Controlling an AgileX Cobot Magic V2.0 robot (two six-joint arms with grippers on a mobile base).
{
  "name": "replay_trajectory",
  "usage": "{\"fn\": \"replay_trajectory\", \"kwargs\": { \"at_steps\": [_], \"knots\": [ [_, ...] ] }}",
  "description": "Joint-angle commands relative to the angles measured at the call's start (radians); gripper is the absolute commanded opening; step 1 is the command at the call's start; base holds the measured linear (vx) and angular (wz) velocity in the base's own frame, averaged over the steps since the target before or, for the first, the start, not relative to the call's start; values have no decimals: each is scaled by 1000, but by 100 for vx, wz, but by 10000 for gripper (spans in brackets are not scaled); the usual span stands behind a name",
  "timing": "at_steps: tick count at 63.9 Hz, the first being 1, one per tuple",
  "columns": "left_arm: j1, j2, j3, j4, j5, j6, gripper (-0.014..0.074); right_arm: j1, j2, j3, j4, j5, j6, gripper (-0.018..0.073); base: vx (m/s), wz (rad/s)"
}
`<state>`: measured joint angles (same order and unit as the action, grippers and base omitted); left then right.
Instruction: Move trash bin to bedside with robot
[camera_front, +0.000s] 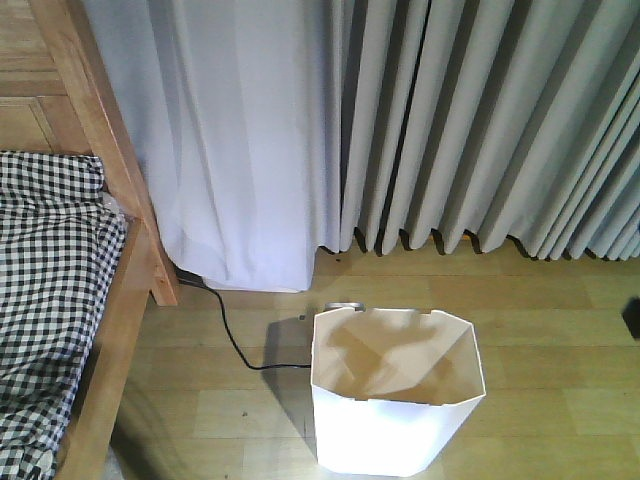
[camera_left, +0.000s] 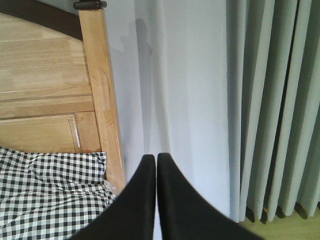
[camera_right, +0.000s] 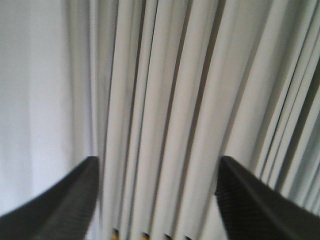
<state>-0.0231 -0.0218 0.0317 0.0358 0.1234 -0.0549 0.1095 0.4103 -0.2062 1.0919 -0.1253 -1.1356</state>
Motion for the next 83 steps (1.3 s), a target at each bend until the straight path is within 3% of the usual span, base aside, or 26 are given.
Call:
{"fn": "replay_trajectory", "kwargs": {
  "at_steps": [1,12,56,59,63,73,78,83],
  "knots": [
    [0,-5,-24,-2,-73,-4,-6,5,-65,7,54,-12,-1,321,0,0],
    [0,-5,-24,-2,-73,-4,-6,5,-138,20,49,9,-24,-16,0,0],
    [0,-5,-24,-2,-73,-4,-6,5,-142,23,30,-1,-23,-9,0,0],
    [0,-5,-24,-2,-73,-4,-6,2,-142,23,-42,2,7,-9,0,0],
    [0,-5,-24,-2,-73,-4,-6,-19,-146,23,-200,15,130,-9,0,0],
    [0,-5,-24,-2,-73,-4,-6,-150,-215,23,-714,141,607,-9,0,0],
    [0,-5,-24,-2,-73,-4,-6,-205,-264,35,-848,167,776,-9,0,0],
    [0,-5,-24,-2,-73,-4,-6,-237,-328,79,-927,153,839,-9,0,0]
  ]
}}
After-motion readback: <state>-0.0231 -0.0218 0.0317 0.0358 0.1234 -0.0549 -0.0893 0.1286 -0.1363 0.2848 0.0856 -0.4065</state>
